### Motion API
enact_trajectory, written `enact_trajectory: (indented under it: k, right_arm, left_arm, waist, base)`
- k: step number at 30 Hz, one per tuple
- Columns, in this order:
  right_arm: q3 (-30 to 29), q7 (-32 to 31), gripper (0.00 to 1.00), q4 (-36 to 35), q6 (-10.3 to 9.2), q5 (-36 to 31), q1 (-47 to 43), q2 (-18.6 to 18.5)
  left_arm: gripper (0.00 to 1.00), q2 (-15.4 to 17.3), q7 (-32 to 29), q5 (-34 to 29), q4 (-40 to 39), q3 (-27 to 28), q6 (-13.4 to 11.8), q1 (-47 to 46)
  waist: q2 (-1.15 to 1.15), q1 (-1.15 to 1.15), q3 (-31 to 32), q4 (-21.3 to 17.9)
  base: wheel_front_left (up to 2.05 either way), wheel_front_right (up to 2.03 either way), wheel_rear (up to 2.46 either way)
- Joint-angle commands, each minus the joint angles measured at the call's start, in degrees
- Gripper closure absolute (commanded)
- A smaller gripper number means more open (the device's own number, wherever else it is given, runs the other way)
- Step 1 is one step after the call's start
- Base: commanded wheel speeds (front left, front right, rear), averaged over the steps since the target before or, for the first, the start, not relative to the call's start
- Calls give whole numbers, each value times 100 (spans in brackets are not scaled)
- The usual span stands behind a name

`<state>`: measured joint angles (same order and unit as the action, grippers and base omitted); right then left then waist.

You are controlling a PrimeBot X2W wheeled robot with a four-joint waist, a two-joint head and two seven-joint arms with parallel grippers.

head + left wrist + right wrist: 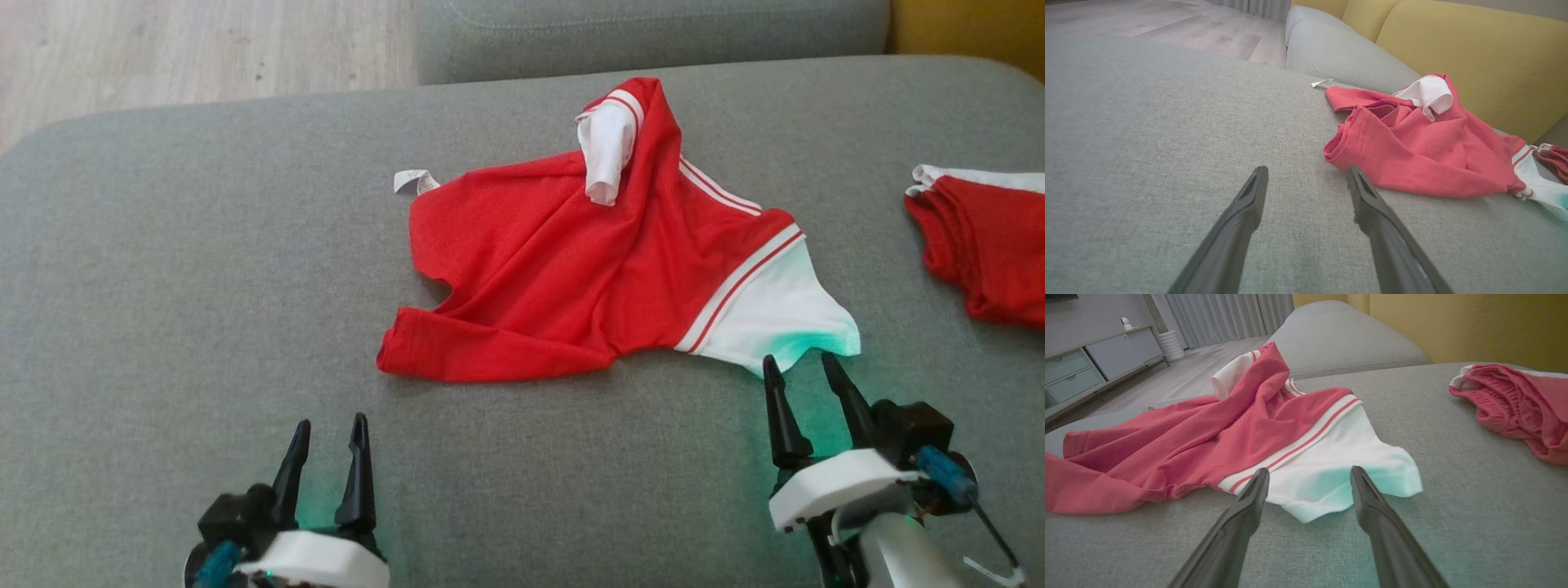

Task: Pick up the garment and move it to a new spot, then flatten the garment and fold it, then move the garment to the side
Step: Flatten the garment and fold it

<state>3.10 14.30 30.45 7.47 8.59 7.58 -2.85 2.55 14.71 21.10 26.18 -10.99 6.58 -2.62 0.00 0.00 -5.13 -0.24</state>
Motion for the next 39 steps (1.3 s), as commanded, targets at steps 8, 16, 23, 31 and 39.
enact_trajectory:
  k: [8, 16, 23, 31, 39]
  right_arm:
    - [290, 70, 0, -195, 2, 69, 336, -3]
    - [272, 70, 0, -179, 2, 60, 445, -3]
    - [242, 70, 0, -184, 2, 66, 514, -3]
    - [246, 70, 0, -167, 2, 111, 526, -3]
    - [240, 70, 0, -93, 2, 144, 469, -3]
  left_arm:
    - [0, 32, 29, -204, 415, -135, 85, -955]
    - [0, 203, 29, 178, 868, -656, 90, -1574]
    - [0, 307, 29, 391, 998, -1004, 90, -1806]
    - [0, 473, 29, 836, 822, -1987, 91, -1799]
    - [0, 729, 29, 1005, 713, -2604, 91, -1606]
  waist:
    - [0, 0, -236, -139]
    - [0, 0, -489, -275]
    - [0, 0, -605, -317]
    - [0, 0, -610, -274]
    - [0, 0, -521, -149]
  base:
    - [0, 0, 0]
    - [0, 0, 0]
    - [0, 0, 0]
    - [0, 0, 0]
    - [0, 0, 0]
